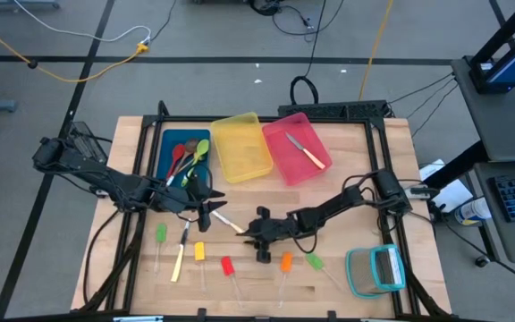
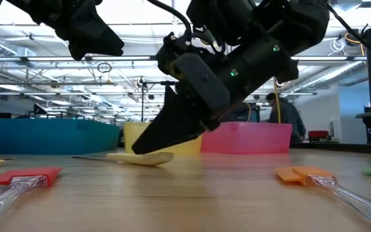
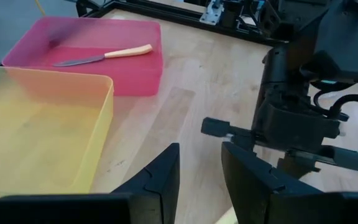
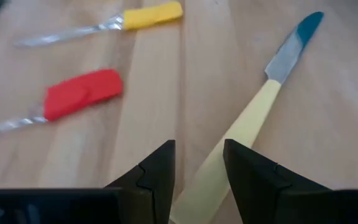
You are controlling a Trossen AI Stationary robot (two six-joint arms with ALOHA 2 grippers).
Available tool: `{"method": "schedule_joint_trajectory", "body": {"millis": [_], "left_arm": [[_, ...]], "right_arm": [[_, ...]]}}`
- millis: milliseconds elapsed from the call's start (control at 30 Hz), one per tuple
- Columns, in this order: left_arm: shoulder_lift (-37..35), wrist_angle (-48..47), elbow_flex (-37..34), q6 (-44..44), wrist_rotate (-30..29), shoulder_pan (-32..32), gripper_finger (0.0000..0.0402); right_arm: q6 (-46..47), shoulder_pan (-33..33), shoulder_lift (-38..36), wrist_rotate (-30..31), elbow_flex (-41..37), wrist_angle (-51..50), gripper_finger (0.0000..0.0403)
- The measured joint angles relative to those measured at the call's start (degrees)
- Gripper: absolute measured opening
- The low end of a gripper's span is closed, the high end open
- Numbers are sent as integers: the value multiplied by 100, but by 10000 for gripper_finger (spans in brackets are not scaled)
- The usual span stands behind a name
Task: Pick & Place Kitchen Items
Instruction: Put the right yellow knife into the red bin
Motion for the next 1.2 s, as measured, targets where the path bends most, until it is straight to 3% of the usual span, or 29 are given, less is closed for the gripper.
{"method": "schedule_joint_trajectory", "body": {"millis": [133,600,767,1200], "left_arm": [[1,3,0,-4,0,1,122],[2,1,0,-144,50,-10,122],[2,1,0,-152,50,-10,122],[2,6,0,-188,61,-10,122]], "right_arm": [[-175,-4,-127,373,-4,-401,132],[-540,-50,-409,351,-33,-698,132],[-566,-52,-682,689,-15,-768,132],[-79,-115,-369,631,-74,-852,132]]}}
